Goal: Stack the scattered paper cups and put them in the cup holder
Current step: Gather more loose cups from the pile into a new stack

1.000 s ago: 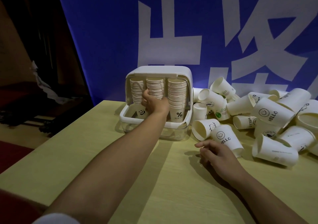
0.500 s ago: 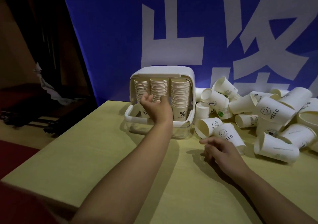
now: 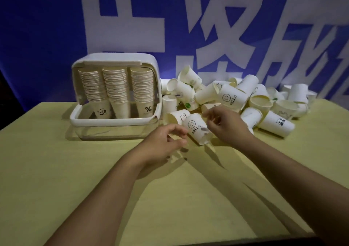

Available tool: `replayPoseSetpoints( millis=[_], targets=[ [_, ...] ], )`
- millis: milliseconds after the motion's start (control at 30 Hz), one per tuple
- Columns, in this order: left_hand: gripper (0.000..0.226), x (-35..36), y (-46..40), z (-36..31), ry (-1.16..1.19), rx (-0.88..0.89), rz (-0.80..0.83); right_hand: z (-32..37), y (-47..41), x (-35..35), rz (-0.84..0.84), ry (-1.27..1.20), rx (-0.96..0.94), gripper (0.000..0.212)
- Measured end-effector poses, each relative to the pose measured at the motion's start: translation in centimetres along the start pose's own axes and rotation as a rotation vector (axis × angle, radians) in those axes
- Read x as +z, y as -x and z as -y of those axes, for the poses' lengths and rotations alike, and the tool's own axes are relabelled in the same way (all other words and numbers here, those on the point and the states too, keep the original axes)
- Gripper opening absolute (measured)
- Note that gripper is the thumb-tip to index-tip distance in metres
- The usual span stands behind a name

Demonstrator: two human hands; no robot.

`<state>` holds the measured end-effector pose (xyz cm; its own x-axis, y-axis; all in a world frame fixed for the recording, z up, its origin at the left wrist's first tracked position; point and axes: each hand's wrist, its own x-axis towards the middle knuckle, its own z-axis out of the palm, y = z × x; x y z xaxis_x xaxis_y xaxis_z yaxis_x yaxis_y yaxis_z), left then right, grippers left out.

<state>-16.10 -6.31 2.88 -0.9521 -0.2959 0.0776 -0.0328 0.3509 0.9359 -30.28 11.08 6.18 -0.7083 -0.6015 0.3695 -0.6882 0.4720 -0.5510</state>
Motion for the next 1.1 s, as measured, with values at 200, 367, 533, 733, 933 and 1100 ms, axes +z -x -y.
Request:
replayPoseSetpoints(
  millis=[200, 367, 533, 733, 933, 1100],
  targets=[
    [0.020, -2.4, 1.0, -0.7, -0.133, 0.017, 0.031, 1.4, -3.2, 3.0, 0.209, 0.304, 0.092, 0.072],
    [0.022, -2.4, 1.5, -0.9, -0.098, 0.034, -0.022, 1.4, -3.1, 3.6, 0.309, 0.298, 0.168, 0.084],
    [0.023, -1.9, 1.5, -1.0, -0.047, 0.082, -0.073, 1.5, 1.4, 1.4, 0.050, -0.108, 0.039, 0.084],
    [0.050, 2.1, 2.4, -1.9, 0.117, 0.161, 0.086, 1.0, 8.9, 0.2, -0.026, -0.397, -0.122, 0.082],
    [0.065, 6.6, 2.4, -2.4, 0.191, 0.200, 0.066, -1.6, 10.9, -1.6, -0.042, -0.456, -0.121, 0.076],
    [0.069, 6.7, 2.0, -3.2, 0.029, 0.229, 0.055, -6.1, 9.5, -4.9, 0.037, 0.054, -0.271, 0.062]
  ],
)
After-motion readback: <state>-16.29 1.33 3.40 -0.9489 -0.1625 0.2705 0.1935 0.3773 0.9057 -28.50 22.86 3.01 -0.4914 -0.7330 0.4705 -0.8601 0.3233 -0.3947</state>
